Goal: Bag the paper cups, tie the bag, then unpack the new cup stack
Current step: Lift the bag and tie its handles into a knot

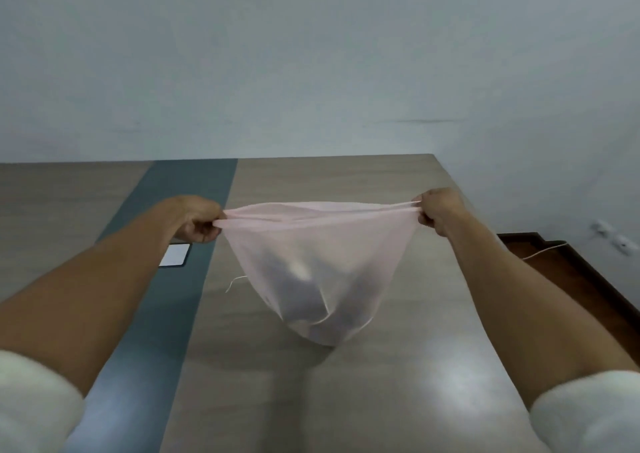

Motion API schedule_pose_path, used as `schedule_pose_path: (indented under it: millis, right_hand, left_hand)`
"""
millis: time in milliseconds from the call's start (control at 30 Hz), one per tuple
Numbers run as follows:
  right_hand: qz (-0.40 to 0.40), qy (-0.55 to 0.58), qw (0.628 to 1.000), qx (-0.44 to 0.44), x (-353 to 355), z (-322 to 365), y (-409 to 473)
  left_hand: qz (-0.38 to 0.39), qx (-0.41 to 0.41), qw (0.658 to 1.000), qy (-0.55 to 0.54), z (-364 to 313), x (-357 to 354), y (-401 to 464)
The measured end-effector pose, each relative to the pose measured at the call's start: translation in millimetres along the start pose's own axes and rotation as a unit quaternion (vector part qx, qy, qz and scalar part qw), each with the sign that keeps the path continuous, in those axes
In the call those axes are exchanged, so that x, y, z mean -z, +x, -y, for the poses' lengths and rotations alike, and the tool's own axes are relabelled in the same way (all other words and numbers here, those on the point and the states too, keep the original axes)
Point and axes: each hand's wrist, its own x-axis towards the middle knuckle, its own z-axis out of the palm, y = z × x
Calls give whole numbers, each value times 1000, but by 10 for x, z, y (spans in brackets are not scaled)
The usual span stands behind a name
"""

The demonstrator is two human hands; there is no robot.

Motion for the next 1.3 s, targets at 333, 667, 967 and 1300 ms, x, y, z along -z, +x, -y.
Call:
schedule_pose_path:
  millis: [333, 667, 967, 1300]
  right_hand:
    - [-96, 2, 995, 7, 464, -97, -337]
    - [14, -61, 994, 88, 877, -330, -131]
    - [69, -158, 965, 195, 1220, -505, -4]
    - [127, -166, 969, 133, 1311, -583, 229]
  left_hand:
    - [-45, -91, 994, 32, -49, -233, -326]
    - [65, -132, 972, -185, 99, -580, -423]
    - [-38, -257, 965, -38, 376, -896, -534]
    - [-44, -228, 968, -93, 356, -1109, -641]
